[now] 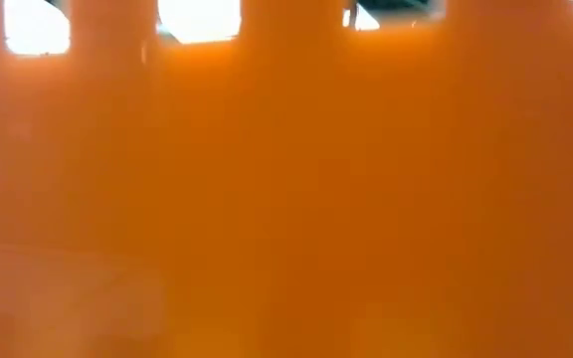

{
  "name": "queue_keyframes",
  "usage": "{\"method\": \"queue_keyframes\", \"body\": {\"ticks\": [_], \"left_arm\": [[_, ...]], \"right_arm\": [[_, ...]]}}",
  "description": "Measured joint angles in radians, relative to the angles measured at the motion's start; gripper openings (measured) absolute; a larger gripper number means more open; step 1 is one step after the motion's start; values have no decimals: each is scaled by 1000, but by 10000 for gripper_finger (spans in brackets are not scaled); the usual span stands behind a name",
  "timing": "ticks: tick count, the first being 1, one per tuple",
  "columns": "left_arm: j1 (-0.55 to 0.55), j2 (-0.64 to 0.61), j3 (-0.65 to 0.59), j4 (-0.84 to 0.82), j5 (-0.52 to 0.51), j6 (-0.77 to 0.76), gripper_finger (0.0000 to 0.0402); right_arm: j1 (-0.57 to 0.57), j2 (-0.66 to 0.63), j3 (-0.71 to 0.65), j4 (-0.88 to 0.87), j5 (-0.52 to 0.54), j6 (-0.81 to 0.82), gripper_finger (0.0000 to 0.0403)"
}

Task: Stack baskets on shelf by color
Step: Stack the right black bin on top of the other black bin on the shelf

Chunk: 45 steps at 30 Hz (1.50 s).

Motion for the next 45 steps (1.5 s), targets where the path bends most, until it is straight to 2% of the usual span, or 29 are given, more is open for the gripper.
{"method": "queue_keyframes", "body": {"ticks": [2,12,16,19,22,26,33,39,42,45], "left_arm": [[4,0,0,0,0,0,140],[5,0,0,-4,0,-2,140],[5,0,0,-6,0,-6,140],[5,0,0,-5,0,-4,140],[5,0,0,-1,0,-3,140],[5,0,0,0,0,-1,140],[5,-32,0,-84,-7,11,140],[12,-99,0,-136,-54,27,140],[22,-129,0,-128,-57,47,140],[33,-148,0,-128,-57,70,140]], "right_arm": [[0,-15,0,-32,19,72,11],[25,-65,1,-241,39,547,6],[52,-123,26,-304,-27,773,5],[59,-173,77,-342,-94,990,4],[57,-208,147,-362,-93,1272,4],[42,-219,289,-511,-92,1506,3],[16,-171,576,-742,-18,1771,3],[-64,-53,921,-982,-19,1916,2],[-131,24,1090,-1105,-18,1938,2],[-196,91,1232,-1154,-17,1914,2]]}}
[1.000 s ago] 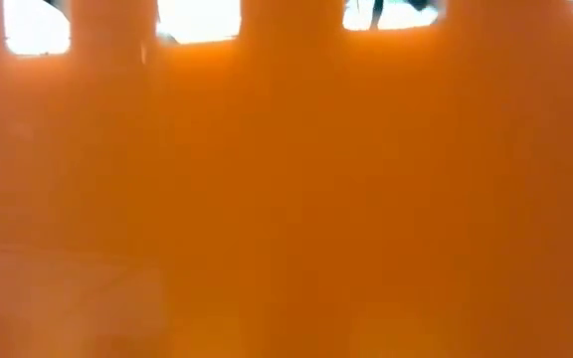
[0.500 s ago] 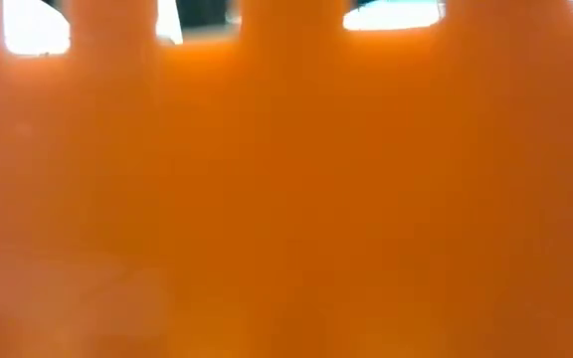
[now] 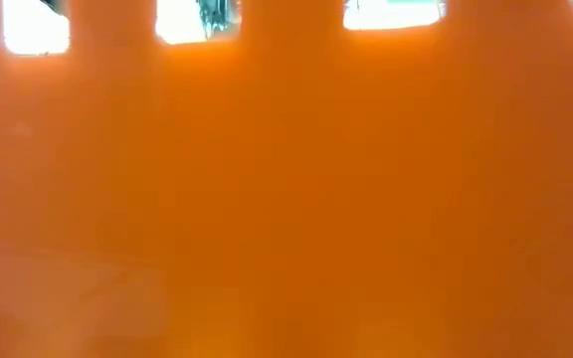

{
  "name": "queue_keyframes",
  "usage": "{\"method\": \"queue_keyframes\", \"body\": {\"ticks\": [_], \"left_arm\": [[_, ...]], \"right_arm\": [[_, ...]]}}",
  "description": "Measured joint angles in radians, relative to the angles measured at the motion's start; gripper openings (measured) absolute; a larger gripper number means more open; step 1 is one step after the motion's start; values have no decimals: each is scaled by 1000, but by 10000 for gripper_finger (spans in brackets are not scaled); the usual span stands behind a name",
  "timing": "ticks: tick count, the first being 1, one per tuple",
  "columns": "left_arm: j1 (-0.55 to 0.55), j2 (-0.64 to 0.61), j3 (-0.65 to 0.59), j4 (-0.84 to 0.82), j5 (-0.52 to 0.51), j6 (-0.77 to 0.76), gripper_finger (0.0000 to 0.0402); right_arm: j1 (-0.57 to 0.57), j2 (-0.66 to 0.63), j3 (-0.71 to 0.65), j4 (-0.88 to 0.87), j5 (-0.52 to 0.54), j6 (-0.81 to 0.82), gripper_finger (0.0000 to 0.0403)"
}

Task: Stack baskets on shelf by color
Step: Stack the right black bin on top of the other black bin on the shelf

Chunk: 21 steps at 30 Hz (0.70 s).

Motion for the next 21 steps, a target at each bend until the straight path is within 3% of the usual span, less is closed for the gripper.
{"method": "queue_keyframes", "body": {"ticks": [3,7,11,21], "left_arm": [[14,-11,0,-7,0,13,140],[28,-11,0,-23,0,14,140],[40,-10,0,-39,2,3,140],[46,-10,0,-38,4,-16,140]], "right_arm": [[-69,55,111,-27,40,-41,2],[-163,52,72,-38,92,-71,2],[-223,55,46,-91,89,-1,4],[-111,49,-13,-77,22,-27,5]]}}
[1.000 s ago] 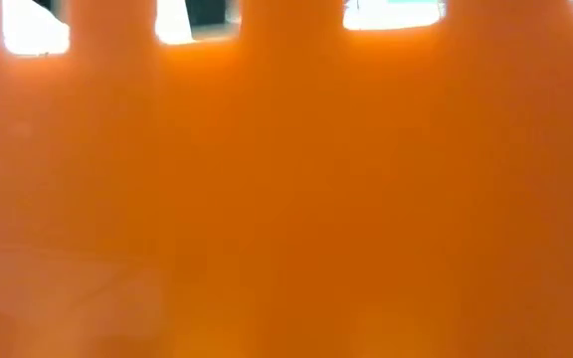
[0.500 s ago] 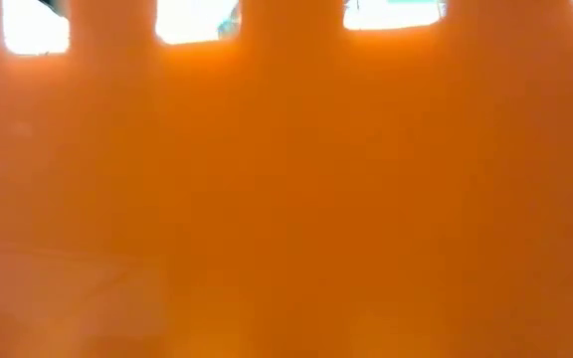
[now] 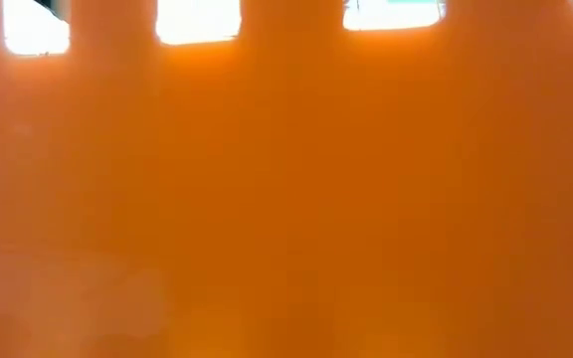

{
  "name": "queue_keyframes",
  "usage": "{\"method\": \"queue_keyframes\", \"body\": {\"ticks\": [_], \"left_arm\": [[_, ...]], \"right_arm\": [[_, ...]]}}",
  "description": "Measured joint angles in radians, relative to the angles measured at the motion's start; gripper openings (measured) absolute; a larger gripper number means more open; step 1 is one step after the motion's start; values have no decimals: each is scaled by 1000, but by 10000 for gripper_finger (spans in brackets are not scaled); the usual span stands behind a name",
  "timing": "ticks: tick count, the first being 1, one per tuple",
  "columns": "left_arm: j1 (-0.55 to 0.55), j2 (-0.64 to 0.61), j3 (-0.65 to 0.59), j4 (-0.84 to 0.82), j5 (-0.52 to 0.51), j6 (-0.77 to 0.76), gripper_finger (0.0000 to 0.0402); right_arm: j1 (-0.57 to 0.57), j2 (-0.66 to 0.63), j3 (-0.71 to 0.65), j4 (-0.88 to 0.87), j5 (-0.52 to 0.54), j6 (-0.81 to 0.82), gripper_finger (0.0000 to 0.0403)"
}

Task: Stack baskets on shelf by color
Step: Stack the right black bin on top of the other black bin on the shelf

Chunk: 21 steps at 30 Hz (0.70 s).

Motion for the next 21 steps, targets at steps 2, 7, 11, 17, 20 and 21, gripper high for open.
{"method": "queue_keyframes", "body": {"ticks": [2,7,11,17,20,21], "left_arm": [[-1,0,0,0,0,-4,140],[-9,0,0,0,2,-21,140],[-28,0,0,2,3,-48,140],[-76,0,0,3,3,-74,140],[-88,0,0,19,3,-69,140],[-91,0,0,27,3,-67,140]], "right_arm": [[52,1,-14,1,-2,-1,4],[150,-5,-126,49,-111,111,4],[202,1,-344,120,-185,260,3],[253,1,-635,158,-179,441,3],[266,-10,-722,166,-153,508,3],[270,-11,-742,165,-135,520,3]]}}
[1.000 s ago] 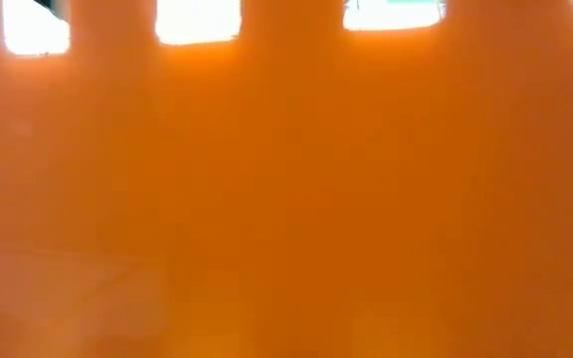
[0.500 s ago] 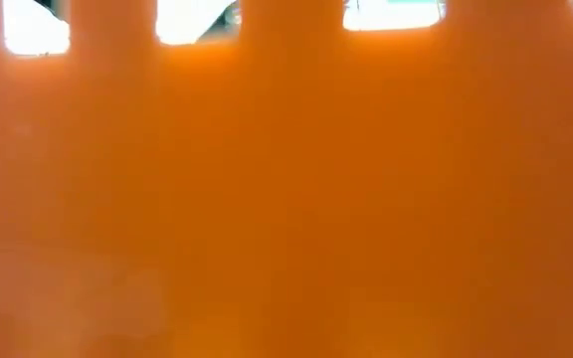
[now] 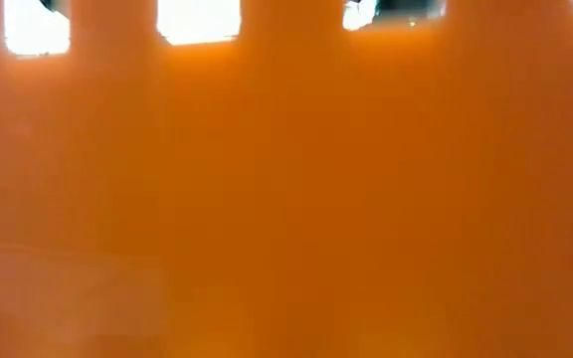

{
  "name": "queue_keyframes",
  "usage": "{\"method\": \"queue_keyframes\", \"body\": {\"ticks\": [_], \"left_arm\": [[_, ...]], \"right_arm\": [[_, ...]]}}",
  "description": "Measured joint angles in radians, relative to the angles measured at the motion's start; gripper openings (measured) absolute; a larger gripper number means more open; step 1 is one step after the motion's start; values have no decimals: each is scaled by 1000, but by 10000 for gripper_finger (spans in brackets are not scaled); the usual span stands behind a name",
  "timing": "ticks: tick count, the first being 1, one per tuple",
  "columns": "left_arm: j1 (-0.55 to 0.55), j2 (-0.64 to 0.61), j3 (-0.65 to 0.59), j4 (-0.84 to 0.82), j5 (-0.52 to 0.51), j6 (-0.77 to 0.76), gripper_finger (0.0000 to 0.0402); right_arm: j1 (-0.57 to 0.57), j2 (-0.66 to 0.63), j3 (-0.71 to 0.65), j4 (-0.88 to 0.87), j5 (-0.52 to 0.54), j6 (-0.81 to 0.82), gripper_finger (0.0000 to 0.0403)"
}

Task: Stack baskets on shelf by color
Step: Stack the right black bin on top of the other black bin on the shelf

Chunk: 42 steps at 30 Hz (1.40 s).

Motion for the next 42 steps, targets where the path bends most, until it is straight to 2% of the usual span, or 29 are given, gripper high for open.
{"method": "queue_keyframes", "body": {"ticks": [4,8,17,21,25,29,32,34,36,38,42], "left_arm": [[0,0,0,25,0,28,140],[0,0,0,44,0,52,140],[1,0,0,36,0,40,140],[-3,0,0,35,0,27,140],[-23,0,0,35,-1,25,140],[-46,0,0,31,-1,28,140],[-59,0,0,26,-1,28,140],[-60,0,0,29,-1,30,140],[-58,0,0,36,-3,31,140],[-52,0,0,48,-14,39,140],[-34,0,0,103,-18,85,140]], "right_arm": [[10,0,-26,8,17,17,5],[10,-15,-31,68,1,11,23],[7,-68,-31,246,12,-53,121],[16,-79,-31,298,68,-49,158],[60,-83,-84,376,217,-26,172],[109,-158,-275,646,330,0,172],[128,-250,-488,959,376,22,172],[132,-302,-644,1238,371,-3,173],[119,-336,-773,1523,319,-48,173],[86,-343,-852,1723,228,-81,172],[20,-301,-839,1733,134,-109,171]]}}
